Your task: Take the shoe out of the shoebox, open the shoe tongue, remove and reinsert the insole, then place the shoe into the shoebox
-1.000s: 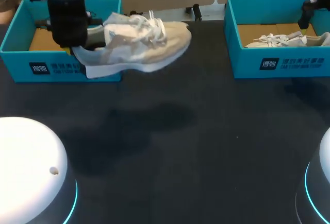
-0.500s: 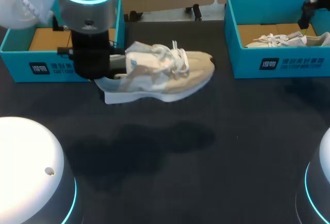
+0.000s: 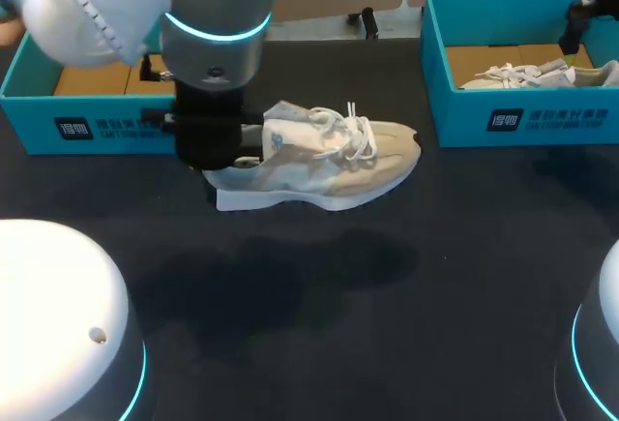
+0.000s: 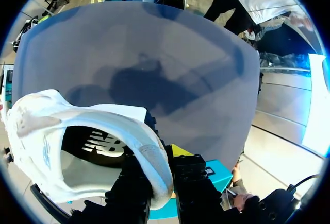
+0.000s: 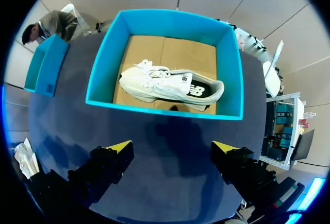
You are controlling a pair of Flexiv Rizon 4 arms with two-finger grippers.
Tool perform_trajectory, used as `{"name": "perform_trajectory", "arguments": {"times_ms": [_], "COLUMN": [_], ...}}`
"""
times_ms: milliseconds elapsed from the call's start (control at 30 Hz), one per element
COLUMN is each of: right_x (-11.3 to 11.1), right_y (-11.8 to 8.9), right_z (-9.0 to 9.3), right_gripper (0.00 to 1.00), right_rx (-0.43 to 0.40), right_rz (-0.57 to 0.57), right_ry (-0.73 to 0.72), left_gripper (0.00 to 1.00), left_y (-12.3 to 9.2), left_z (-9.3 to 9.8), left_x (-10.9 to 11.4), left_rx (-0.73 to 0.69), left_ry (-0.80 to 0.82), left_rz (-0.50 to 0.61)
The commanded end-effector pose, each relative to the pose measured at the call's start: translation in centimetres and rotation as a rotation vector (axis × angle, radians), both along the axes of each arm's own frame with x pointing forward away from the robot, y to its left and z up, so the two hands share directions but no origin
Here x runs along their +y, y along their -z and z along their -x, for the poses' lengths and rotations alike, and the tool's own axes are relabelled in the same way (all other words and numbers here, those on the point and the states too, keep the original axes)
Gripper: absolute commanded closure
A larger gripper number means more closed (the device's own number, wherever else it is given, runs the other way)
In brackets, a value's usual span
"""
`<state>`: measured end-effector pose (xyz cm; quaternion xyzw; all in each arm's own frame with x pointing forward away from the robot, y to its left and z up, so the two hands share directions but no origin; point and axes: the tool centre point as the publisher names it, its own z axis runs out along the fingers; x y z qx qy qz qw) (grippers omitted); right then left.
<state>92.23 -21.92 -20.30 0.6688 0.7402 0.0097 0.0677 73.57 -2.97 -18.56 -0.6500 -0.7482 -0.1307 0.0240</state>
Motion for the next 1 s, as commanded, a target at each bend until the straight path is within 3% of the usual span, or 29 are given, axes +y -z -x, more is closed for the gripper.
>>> {"name": "perform_trajectory", "arguments": {"times_ms": [33,300,667,1000], "right_x": [0.0,0.0,0.0,0.0], "right_y": [0.0,0.0,0.0,0.0], "right_z": [0.0,0.0,0.0,0.0], "right_gripper": [0.0,0.0,0.0,0.0], "right_rx": [0.0,0.0,0.0,0.0], "right_rz": [0.001,0.001,0.001,0.001], "right_ry": [0.001,0.001,0.001,0.001], "left_gripper": [1.0,1.0,1.0,1.0], "left_y": [-0.2,-0.2,5.8,9.8], "left_z": [-0.2,-0.2,0.3,0.4], "left_x": [-0.3,-0.3,-3.1,-4.4], "left_rx": [0.005,0.005,0.054,0.075], "left_ry": [-0.002,-0.002,0.061,0.046], "left_rz": [-0.008,-0.008,0.035,0.042]}}
